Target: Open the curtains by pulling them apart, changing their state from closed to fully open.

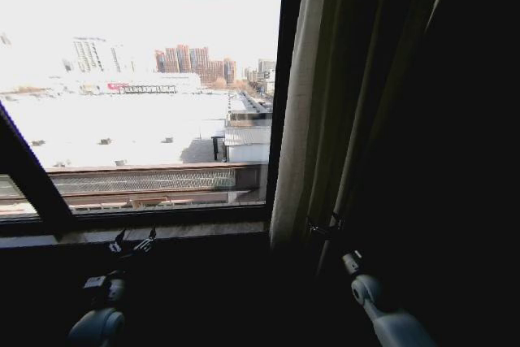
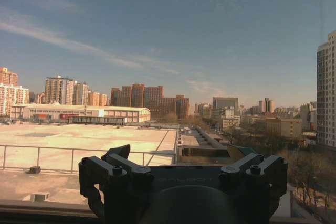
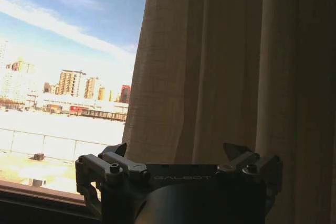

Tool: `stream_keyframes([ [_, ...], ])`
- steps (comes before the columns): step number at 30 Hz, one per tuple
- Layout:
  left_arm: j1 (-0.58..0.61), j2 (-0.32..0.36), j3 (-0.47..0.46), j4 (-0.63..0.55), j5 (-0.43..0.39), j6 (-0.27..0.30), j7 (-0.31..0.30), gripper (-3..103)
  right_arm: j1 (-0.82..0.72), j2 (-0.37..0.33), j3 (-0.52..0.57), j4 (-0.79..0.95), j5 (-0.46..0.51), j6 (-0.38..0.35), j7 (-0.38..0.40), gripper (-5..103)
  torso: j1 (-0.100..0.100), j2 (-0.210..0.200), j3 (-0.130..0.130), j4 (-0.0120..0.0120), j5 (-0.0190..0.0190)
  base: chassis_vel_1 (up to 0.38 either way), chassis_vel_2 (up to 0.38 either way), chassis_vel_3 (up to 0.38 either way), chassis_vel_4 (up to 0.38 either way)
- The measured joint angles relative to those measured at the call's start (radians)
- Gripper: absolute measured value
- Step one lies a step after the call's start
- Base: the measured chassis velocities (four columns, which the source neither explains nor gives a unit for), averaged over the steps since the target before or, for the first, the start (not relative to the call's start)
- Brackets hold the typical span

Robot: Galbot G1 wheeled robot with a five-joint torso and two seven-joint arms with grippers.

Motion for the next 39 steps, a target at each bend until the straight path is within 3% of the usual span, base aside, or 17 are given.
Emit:
stream_keyframes([
  [13,0.000,0.000,0.000,0.000,0.000,0.000,0.000,100,0.001,0.000,0.000,-0.001,0.000,0.000,0.000,100,0.000,0.000,0.000,0.0000,-0.0003,0.213,0.237,-0.225,-0.224],
  [39,0.000,0.000,0.000,0.000,0.000,0.000,0.000,100,0.001,0.000,0.000,-0.001,0.000,0.000,0.001,100,0.000,0.000,0.000,0.0001,-0.0001,0.344,0.347,-0.350,-0.350],
])
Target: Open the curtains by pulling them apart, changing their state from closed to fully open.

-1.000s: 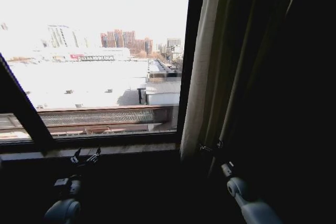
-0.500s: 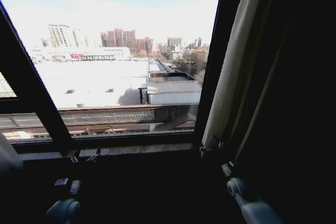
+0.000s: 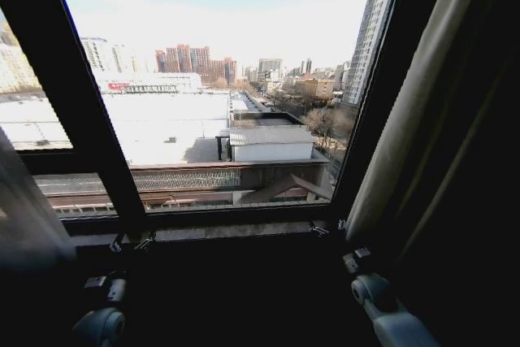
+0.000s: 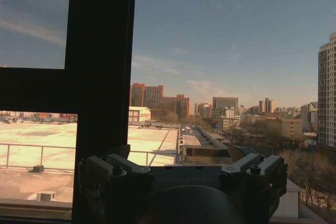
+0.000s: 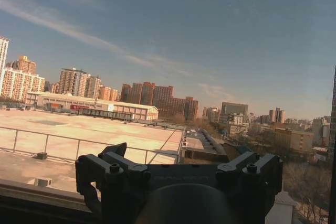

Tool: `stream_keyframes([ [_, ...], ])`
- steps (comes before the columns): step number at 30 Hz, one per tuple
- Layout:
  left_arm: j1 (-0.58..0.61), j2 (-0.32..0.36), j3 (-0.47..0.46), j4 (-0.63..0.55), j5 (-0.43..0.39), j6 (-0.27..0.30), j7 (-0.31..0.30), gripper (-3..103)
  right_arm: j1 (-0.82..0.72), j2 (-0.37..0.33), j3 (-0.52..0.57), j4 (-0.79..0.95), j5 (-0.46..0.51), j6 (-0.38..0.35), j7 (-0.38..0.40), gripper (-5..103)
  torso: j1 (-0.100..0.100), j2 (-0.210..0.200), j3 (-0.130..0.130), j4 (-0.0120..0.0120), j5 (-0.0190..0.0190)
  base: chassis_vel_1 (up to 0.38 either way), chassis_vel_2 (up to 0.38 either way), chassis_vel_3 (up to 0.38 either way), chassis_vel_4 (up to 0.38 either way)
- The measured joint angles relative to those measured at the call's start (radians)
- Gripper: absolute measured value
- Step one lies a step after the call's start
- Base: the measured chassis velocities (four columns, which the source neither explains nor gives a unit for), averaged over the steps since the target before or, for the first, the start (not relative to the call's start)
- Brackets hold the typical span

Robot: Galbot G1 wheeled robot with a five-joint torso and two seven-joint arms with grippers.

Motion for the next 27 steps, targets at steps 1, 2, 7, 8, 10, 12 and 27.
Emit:
stream_keyframes([
  [1,0.000,0.000,0.000,0.000,0.000,0.000,0.000,100,0.000,0.000,0.000,0.000,0.000,0.000,0.000,100,0.000,0.000,0.000,0.0000,0.0000,0.345,0.344,-0.357,-0.344],
  [2,0.000,0.000,0.000,0.000,0.000,0.000,0.000,100,0.000,0.000,0.000,0.000,0.000,0.000,0.000,100,0.000,0.000,0.000,0.0000,-0.0003,0.347,0.361,-0.357,-0.357],
  [7,0.000,0.000,0.000,0.000,0.000,0.000,0.000,100,0.000,0.000,0.000,0.000,0.000,0.000,0.000,100,0.000,0.000,0.000,0.0000,0.0004,0.351,0.364,-0.370,-0.362],
  [8,0.000,0.000,0.000,0.000,0.000,0.000,0.000,100,0.000,0.000,0.000,0.000,0.000,0.000,0.000,100,0.000,0.000,0.000,-0.0001,0.0001,0.331,0.358,-0.364,-0.362],
  [10,0.000,0.000,0.000,0.000,0.000,0.000,0.000,100,0.000,0.000,0.000,0.000,0.000,0.000,0.000,100,0.000,0.000,0.000,-0.0001,-0.0003,0.331,0.358,-0.349,-0.362],
  [12,0.000,0.000,0.000,0.000,0.000,0.000,0.000,100,0.000,0.000,0.000,0.000,0.000,0.000,0.000,100,0.000,0.000,0.000,0.0001,0.0000,0.349,0.364,-0.346,-0.343],
  [27,0.000,0.000,0.000,0.000,0.000,0.000,0.000,100,0.000,0.000,0.000,0.000,0.000,0.000,0.000,100,0.000,0.000,0.000,0.0001,-0.0012,0.340,0.337,-0.331,-0.330],
])
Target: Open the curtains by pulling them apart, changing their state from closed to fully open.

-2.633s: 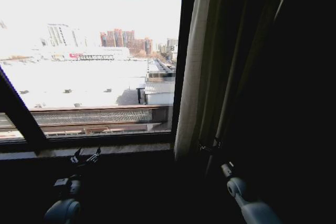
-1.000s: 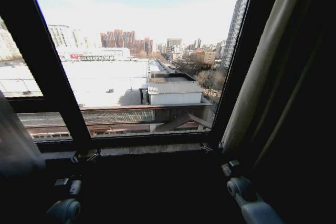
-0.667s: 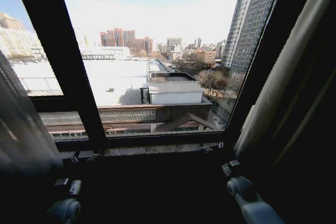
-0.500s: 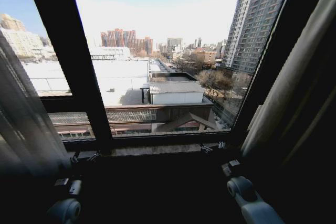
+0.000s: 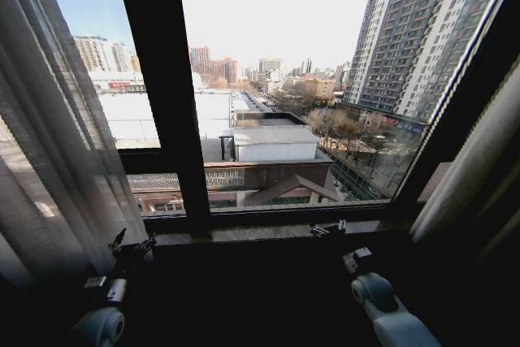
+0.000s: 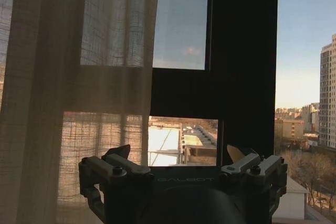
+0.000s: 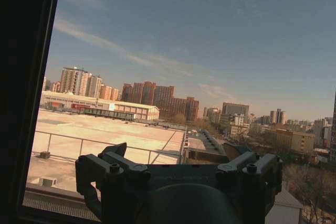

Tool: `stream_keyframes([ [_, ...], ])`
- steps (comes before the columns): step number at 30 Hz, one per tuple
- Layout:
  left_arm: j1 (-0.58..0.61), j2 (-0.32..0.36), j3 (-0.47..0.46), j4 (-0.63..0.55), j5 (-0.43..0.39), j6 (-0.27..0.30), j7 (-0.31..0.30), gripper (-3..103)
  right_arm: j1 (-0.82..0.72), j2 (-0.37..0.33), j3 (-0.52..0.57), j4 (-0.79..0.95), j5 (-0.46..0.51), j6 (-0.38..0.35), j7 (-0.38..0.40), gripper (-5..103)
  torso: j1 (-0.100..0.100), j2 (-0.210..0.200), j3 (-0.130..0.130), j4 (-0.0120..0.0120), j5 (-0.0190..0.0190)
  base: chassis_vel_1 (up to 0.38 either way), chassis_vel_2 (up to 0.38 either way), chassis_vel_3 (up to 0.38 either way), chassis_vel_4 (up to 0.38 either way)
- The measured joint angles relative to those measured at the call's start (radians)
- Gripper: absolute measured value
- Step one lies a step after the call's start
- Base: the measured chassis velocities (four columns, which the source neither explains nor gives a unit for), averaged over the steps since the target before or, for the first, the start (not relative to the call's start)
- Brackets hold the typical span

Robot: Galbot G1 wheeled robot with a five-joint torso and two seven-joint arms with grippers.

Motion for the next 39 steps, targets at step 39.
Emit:
stream_keyframes([
  [39,0.000,0.000,0.000,0.000,0.000,0.000,0.000,100,0.000,0.000,0.000,0.000,0.000,0.000,0.000,100,0.000,0.000,0.000,0.0000,0.0013,0.072,0.055,-0.075,-0.049],
])
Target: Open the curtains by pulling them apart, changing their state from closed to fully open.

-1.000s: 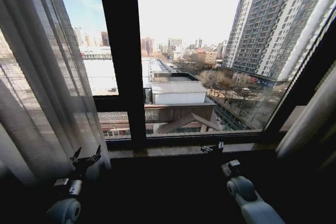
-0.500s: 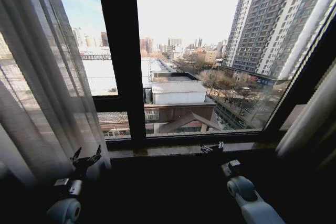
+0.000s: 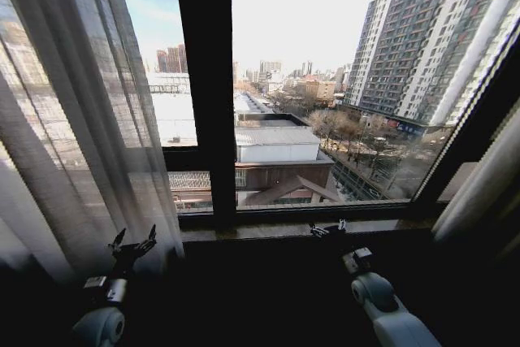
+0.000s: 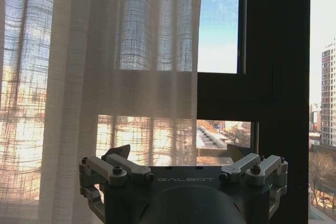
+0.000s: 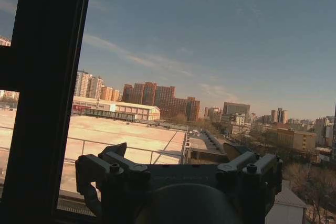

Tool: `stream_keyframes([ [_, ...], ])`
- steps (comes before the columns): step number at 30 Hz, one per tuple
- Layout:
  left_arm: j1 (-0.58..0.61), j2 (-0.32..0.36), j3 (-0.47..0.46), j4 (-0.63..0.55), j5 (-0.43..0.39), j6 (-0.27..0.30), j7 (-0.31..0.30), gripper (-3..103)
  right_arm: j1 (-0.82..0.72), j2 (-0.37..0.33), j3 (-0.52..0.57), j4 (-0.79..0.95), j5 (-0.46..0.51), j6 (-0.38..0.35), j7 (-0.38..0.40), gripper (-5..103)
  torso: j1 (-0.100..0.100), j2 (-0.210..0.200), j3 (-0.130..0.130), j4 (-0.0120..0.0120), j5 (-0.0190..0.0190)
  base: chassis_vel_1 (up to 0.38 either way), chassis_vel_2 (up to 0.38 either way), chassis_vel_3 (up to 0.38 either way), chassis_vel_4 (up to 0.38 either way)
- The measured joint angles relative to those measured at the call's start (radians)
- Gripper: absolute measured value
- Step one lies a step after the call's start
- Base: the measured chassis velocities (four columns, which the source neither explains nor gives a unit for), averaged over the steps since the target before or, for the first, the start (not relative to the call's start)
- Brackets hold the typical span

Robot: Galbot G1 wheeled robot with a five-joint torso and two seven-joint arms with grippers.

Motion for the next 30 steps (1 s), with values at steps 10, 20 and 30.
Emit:
stream_keyframes([
  [10,0.000,0.000,0.000,0.000,0.000,0.000,0.000,100,0.000,0.000,0.000,0.000,0.000,0.000,0.000,100,0.000,0.000,0.000,0.0001,-0.0005,0.000,0.014,-0.003,-0.012],
  [20,0.000,0.000,0.000,0.000,0.000,0.000,0.000,100,0.000,0.000,0.000,0.000,0.000,0.000,0.000,100,0.001,0.000,0.000,0.0002,-0.0006,0.010,0.124,-0.015,-0.131],
  [30,0.000,0.000,0.000,0.000,0.000,0.000,0.000,100,0.000,0.000,0.000,0.000,0.000,0.000,0.000,100,0.000,0.000,0.000,-0.0002,0.0002,0.001,0.022,0.002,-0.021],
])
